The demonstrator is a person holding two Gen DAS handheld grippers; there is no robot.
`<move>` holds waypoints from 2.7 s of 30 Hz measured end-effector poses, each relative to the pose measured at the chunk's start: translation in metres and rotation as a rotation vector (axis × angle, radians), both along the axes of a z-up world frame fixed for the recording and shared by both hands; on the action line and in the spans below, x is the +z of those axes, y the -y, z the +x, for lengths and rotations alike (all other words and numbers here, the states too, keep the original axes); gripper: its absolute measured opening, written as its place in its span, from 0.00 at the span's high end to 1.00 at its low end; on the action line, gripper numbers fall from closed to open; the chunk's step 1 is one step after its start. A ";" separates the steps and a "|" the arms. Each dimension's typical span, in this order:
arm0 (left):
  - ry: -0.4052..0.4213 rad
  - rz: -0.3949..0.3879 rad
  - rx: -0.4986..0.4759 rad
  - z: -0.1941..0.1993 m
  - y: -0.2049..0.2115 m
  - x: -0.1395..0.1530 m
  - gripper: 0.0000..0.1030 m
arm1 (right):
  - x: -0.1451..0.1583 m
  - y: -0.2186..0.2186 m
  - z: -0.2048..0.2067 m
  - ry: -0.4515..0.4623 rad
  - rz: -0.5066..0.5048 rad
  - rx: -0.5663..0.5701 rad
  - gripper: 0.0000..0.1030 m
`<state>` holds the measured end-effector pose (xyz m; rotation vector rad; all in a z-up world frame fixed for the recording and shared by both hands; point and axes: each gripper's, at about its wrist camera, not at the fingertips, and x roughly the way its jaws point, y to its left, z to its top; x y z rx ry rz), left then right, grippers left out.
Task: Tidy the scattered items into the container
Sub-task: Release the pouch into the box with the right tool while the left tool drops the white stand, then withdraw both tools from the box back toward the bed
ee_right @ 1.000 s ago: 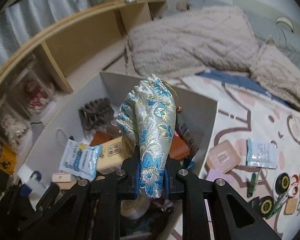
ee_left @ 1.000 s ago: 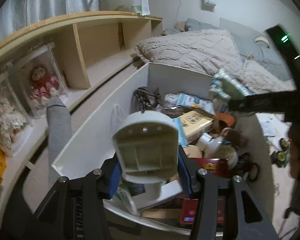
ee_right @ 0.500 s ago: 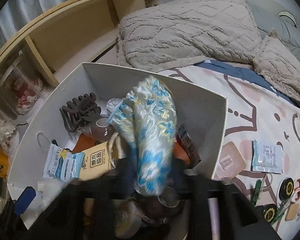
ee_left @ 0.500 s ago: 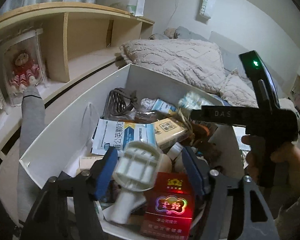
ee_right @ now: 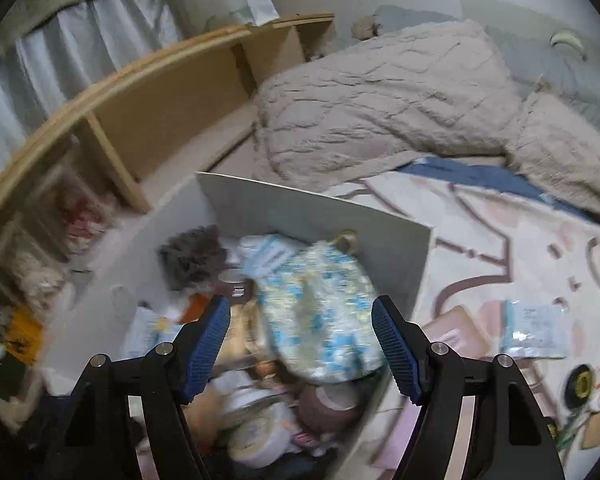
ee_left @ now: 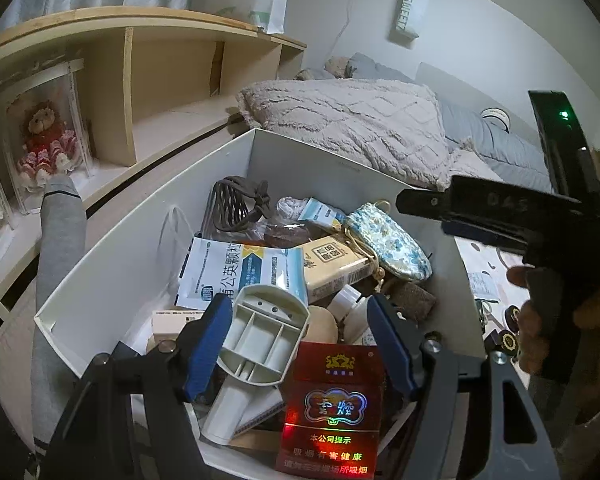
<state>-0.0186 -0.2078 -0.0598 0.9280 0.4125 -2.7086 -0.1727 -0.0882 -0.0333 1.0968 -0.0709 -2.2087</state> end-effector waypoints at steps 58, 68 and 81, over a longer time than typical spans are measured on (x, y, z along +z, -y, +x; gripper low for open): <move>-0.129 -0.096 -0.122 0.012 -0.086 0.027 0.00 | 0.019 -0.234 0.108 -0.348 0.051 -0.210 0.00; -0.193 -0.117 -0.136 0.015 -0.107 0.035 0.00 | 0.014 -0.278 0.111 -0.419 0.036 -0.295 0.00; -0.215 -0.119 -0.132 0.007 -0.122 0.029 0.00 | 0.012 -0.310 0.100 -0.443 0.055 -0.369 0.00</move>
